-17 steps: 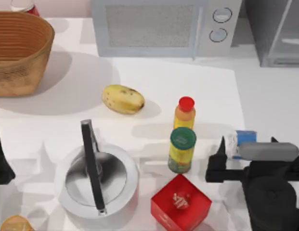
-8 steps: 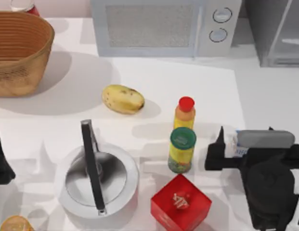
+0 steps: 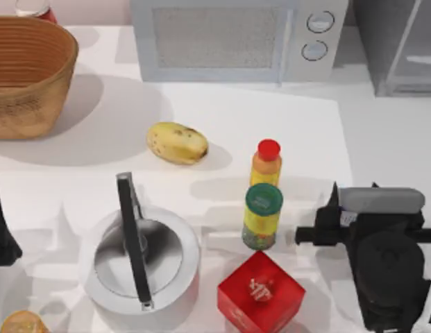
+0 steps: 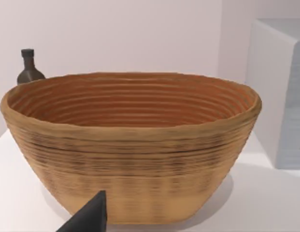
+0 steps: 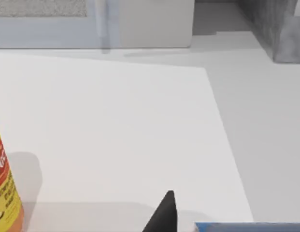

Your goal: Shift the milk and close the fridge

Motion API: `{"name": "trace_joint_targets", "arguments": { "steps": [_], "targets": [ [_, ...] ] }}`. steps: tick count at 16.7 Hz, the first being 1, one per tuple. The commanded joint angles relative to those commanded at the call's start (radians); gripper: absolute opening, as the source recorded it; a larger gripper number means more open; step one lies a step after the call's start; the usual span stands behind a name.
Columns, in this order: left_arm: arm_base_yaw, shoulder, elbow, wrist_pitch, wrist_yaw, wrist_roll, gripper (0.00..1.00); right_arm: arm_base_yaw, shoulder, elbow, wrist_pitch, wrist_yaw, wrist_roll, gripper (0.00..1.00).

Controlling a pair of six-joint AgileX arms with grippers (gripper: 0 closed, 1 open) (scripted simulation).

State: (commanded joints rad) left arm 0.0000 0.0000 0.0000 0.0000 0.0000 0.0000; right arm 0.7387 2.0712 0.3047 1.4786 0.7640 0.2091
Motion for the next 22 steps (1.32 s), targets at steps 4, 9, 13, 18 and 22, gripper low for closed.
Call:
{"name": "trace_joint_targets", "arguments": {
  "steps": [4, 9, 13, 18, 22],
  "targets": [
    [0.0, 0.0, 0.0, 0.0, 0.0, 0.0, 1.0, 0.0, 0.0, 0.0, 0.0, 0.0, 0.0, 0.1],
    [0.0, 0.0, 0.0, 0.0, 0.0, 0.0, 1.0, 0.0, 0.0, 0.0, 0.0, 0.0, 0.0, 0.0],
    [0.0, 0.0, 0.0, 0.0, 0.0, 0.0, 1.0, 0.0, 0.0, 0.0, 0.0, 0.0, 0.0, 0.0],
    [0.0, 0.0, 0.0, 0.0, 0.0, 0.0, 1.0, -0.048, -0.062, -0.01, 0.014, 0.036, 0.035, 0.0],
    [0.0, 0.0, 0.0, 0.0, 0.0, 0.0, 1.0, -0.082, -0.167, -0.008, -0.02, 0.058, 0.064, 0.0]
  ]
}}
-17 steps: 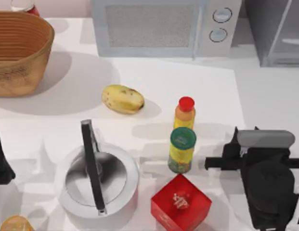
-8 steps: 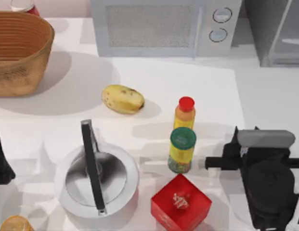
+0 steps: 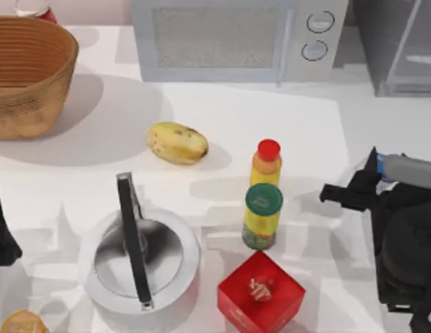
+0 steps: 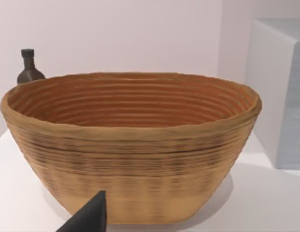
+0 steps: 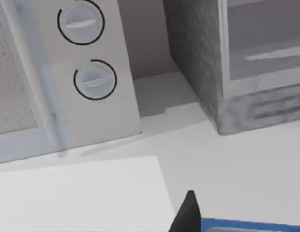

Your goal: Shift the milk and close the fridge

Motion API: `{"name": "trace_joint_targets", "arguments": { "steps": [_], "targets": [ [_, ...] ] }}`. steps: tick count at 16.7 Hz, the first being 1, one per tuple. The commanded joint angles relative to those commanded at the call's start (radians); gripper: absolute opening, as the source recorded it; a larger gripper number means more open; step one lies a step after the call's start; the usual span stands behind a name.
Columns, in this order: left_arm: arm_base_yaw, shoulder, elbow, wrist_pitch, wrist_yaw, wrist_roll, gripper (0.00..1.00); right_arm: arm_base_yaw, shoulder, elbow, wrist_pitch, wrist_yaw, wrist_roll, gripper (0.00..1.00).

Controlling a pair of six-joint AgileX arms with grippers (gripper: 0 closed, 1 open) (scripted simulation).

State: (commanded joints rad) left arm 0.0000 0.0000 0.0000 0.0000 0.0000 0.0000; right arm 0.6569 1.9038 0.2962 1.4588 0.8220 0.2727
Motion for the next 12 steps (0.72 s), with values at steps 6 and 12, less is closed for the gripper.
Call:
{"name": "trace_joint_targets", "arguments": {
  "steps": [6, 12],
  "targets": [
    [0.0, 0.0, 0.0, 0.0, 0.0, 0.0, 1.0, 0.066, -0.059, 0.002, -0.172, -0.049, -0.049, 0.0],
    [0.0, 0.0, 0.0, 0.0, 0.0, 0.0, 1.0, 0.077, -0.054, 0.002, -0.192, -0.061, -0.06, 0.0]
  ]
}}
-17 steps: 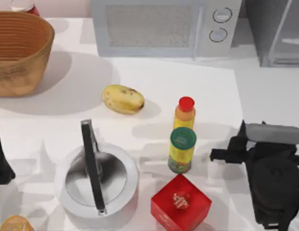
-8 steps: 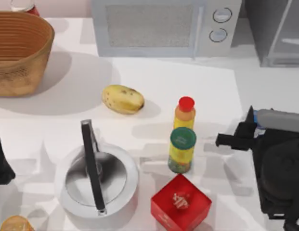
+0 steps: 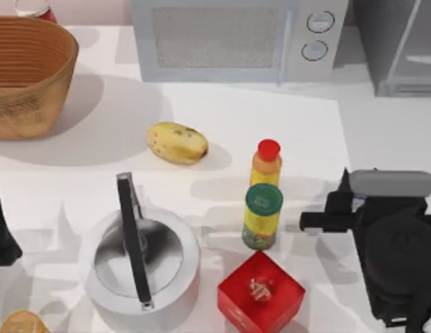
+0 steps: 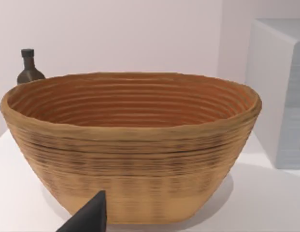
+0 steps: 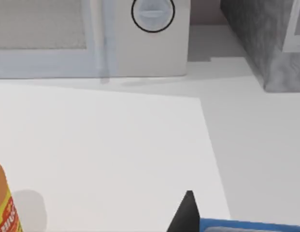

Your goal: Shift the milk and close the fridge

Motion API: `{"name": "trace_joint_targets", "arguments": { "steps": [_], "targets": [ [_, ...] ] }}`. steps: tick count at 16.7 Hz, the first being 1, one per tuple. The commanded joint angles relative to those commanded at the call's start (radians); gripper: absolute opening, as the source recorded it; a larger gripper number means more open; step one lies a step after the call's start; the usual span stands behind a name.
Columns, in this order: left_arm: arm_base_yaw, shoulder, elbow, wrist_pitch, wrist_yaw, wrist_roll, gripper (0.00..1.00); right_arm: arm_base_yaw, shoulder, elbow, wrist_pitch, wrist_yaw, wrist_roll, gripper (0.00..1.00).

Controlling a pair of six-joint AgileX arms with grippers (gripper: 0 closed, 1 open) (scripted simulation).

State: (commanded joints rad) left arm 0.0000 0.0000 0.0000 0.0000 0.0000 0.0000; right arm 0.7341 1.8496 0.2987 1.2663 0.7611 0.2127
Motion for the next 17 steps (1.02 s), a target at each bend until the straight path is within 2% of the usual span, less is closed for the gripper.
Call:
{"name": "trace_joint_targets", "arguments": {
  "steps": [2, 4, 11, 13, 15, 17],
  "targets": [
    [0.0, 0.0, 0.0, 0.0, 0.0, 0.0, 1.0, -0.029, -0.014, 0.004, -0.006, -0.032, -0.008, 0.0],
    [0.0, 0.0, 0.0, 0.0, 0.0, 0.0, 1.0, -0.1, -0.044, 0.015, -0.021, -0.106, -0.024, 0.0],
    [0.0, 0.0, 0.0, 0.0, 0.0, 0.0, 1.0, -0.552, -0.214, 0.047, -0.12, -0.558, -0.097, 0.0],
    [0.0, 0.0, 0.0, 0.0, 0.0, 0.0, 1.0, -0.65, -0.281, 0.065, -0.141, -0.654, -0.141, 0.0],
    [0.0, 0.0, 0.0, 0.0, 0.0, 0.0, 1.0, -0.706, -0.331, 0.085, -0.15, -0.708, -0.184, 0.0],
    [0.0, 0.0, 0.0, 0.0, 0.0, 0.0, 1.0, -0.72, -0.345, 0.092, -0.152, -0.722, -0.197, 0.0]
  ]
}}
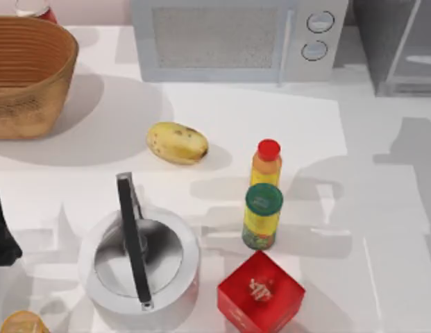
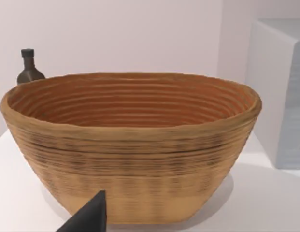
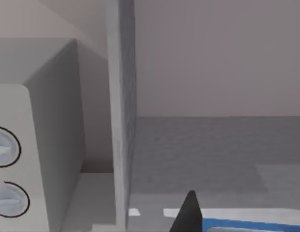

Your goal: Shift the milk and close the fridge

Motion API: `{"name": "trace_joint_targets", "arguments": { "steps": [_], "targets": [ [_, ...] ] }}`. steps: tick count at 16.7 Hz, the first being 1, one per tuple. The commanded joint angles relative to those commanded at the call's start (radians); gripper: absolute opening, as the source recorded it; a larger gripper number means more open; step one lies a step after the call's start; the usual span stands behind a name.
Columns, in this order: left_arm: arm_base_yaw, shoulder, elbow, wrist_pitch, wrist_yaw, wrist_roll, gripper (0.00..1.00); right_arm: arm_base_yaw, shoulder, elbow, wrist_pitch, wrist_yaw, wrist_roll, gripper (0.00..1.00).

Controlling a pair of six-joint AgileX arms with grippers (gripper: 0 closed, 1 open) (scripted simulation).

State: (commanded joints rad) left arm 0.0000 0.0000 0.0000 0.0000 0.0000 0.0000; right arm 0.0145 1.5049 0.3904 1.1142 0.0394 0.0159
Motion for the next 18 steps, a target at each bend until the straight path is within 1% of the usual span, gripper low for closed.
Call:
{"name": "trace_joint_targets", "arguments": {
  "steps": [4, 7, 13, 18],
  "targets": [
    [0.0, 0.0, 0.0, 0.0, 0.0, 0.0, 1.0, 0.003, 0.004, -0.002, 0.001, 0.002, 0.002, 0.0],
    [0.0, 0.0, 0.0, 0.0, 0.0, 0.0, 1.0, -0.019, 0.052, 0.06, -0.036, -0.021, -0.004, 0.0],
    [0.0, 0.0, 0.0, 0.0, 0.0, 0.0, 1.0, -0.076, 0.277, 0.366, -0.189, -0.097, -0.025, 0.0],
    [0.0, 0.0, 0.0, 0.0, 0.0, 0.0, 1.0, -0.138, 0.423, 0.556, -0.314, -0.144, -0.032, 0.0]
  ]
}}
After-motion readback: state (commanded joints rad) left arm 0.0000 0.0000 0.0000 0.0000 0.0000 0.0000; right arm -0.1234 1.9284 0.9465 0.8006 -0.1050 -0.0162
